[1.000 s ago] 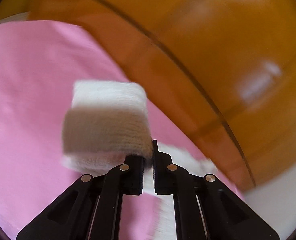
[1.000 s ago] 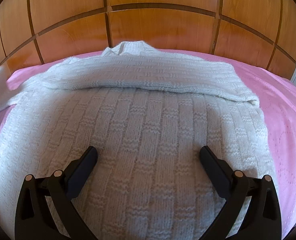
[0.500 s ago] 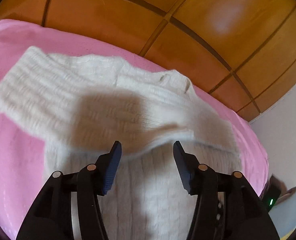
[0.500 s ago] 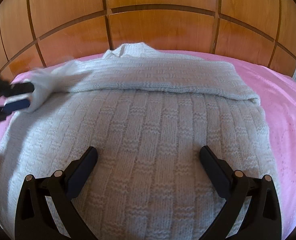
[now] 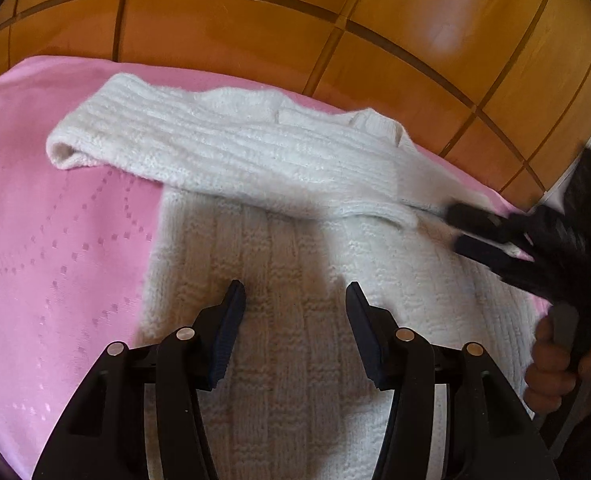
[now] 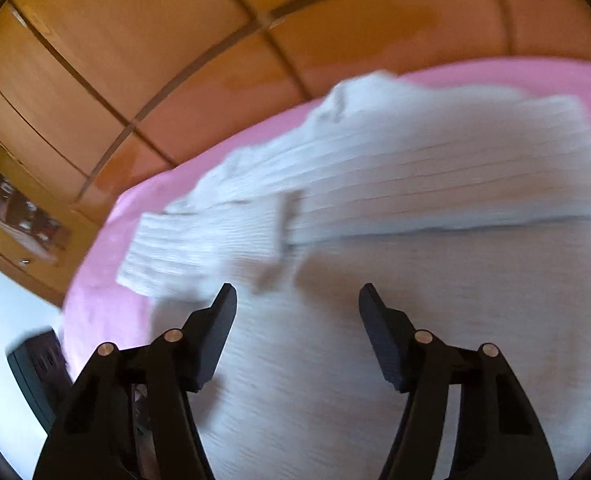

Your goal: Fold small clothes

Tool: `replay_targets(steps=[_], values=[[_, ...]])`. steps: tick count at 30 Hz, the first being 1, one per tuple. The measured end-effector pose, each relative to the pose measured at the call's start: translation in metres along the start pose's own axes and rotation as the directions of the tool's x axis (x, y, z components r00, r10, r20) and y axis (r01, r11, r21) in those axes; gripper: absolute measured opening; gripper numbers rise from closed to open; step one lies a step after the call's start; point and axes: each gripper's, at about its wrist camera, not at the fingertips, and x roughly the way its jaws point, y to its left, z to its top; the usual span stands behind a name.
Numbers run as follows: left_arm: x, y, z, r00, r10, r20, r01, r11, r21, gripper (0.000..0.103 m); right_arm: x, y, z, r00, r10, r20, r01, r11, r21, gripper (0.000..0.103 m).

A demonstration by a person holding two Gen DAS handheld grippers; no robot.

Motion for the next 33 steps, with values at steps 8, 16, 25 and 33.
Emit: replay_targets(steps=[8,16,25,33], values=[[0.004,-0.003,-0.009,1.000,0.003,0.026,-0.003,1.000,0.019,0.052,0.033,0.045,0.024,0.992,-0.123,-0.021,0.118,0.981,-0.151,0.008],[0.005,-0.003,-0.013,0.999,0.005,0.032,-0.006,1.000,0.022,0.052,-0.054,0.055,0.066,0.950,-0.164,0.267,0.223,0.952,-0.210,0.006],[0.006,-0.005,-0.014,0.999,0.016,0.029,-0.017,0.999,0.031,0.052,-0.102,-0.031,0.087,0.879,-0.317,0.357,0.342,0.940,-0.007,0.006],[0.007,-0.005,0.001,0.999,0.015,-0.033,-0.015,1.000,0.006,0.052,-0.101,-0.114,0.079,0.852,-0.442,0.281,0.413,0.897,0.160,0.005]])
